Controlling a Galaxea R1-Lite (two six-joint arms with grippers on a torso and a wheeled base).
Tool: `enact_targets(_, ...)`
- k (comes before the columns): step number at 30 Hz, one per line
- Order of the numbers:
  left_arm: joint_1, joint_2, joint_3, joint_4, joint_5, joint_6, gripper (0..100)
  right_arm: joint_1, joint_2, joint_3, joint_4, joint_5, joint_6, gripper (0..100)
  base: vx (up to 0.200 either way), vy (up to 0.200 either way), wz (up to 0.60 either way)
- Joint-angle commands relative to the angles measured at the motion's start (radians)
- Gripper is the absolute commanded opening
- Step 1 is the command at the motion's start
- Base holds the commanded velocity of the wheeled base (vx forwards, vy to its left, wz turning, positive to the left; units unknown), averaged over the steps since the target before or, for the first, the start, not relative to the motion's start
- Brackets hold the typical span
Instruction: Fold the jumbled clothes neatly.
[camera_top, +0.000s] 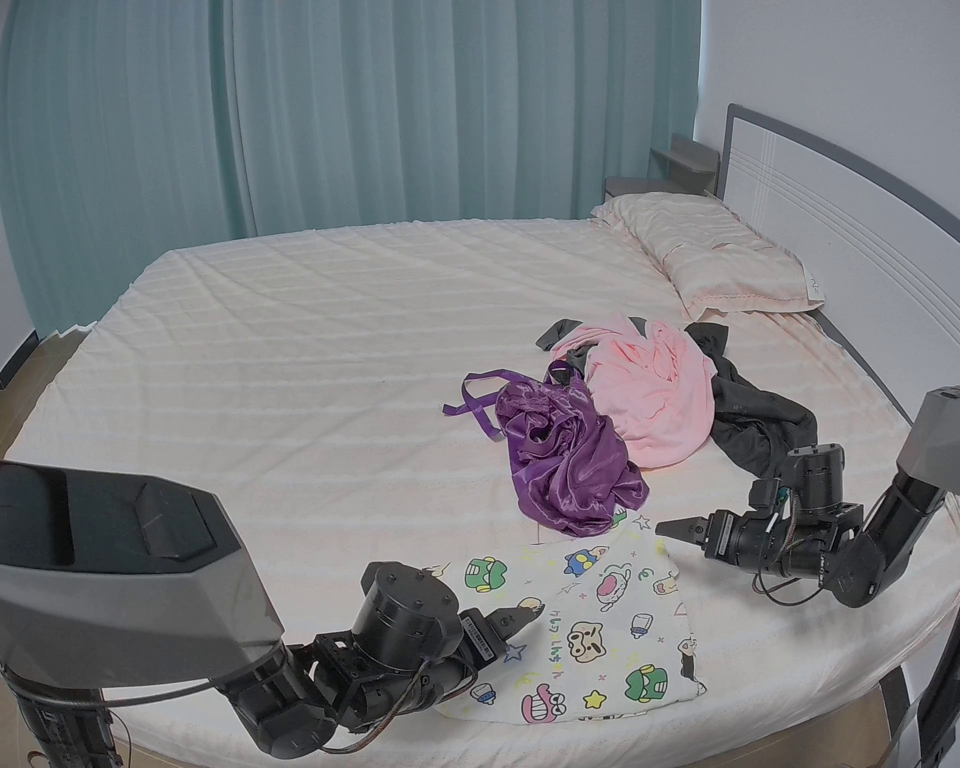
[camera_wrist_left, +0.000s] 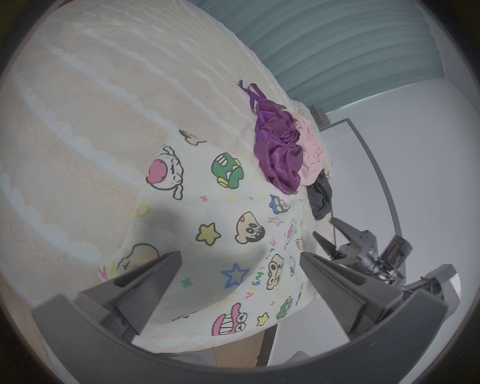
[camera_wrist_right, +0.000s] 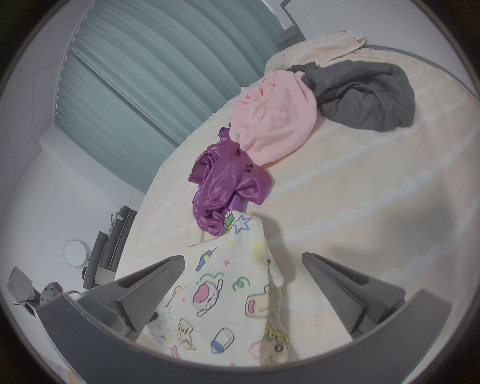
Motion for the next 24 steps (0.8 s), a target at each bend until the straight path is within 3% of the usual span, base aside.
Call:
enact_targets(1, -0.005, 0.019, 0.013, 0.019, 0.004, 0.005, 100, 0.0, -0.154, 0.107, 0.0, -0.002, -0.001, 100, 0.0, 0.0, 0.0)
enact_targets(6, 0.017, -0.053, 0.042, 0.019, 0.005, 0.008, 100, 0.0, -0.273, 0.187, 0.0, -0.048, -0.001, 100, 0.0, 0.0, 0.0)
enact_targets(8, 0.058, -0.154, 0.05, 0.025, 0.004, 0.026, 100, 0.004, -0.345, 0.222, 0.0, -0.112, -0.002, 100, 0.0, 0.0, 0.0)
enact_targets(10, 0.099, -0.246, 0.059, 0.04, 0.005, 0.08, 100, 0.006, -0.416, 0.251, 0.001, -0.154, -0.004, 100, 0.0, 0.0, 0.0)
enact_targets(15, 0.178, -0.441, 0.058, 0.135, 0.039, 0.181, 100, 0.004, -0.592, 0.325, 0.003, -0.18, -0.01, 100, 0.0, 0.0, 0.0)
enact_targets(21, 0.274, -0.704, 0.07, 0.274, 0.157, 0.261, 100, 0.0, -0.881, 0.445, 0.018, -0.2, -0.047, 100, 0.0, 0.0, 0.0)
enact_targets(24, 0.291, -0.829, 0.116, 0.323, 0.277, 0.337, 100, -0.002, -1.013, 0.52, 0.018, -0.236, -0.11, 100, 0.0, 0.0, 0.0)
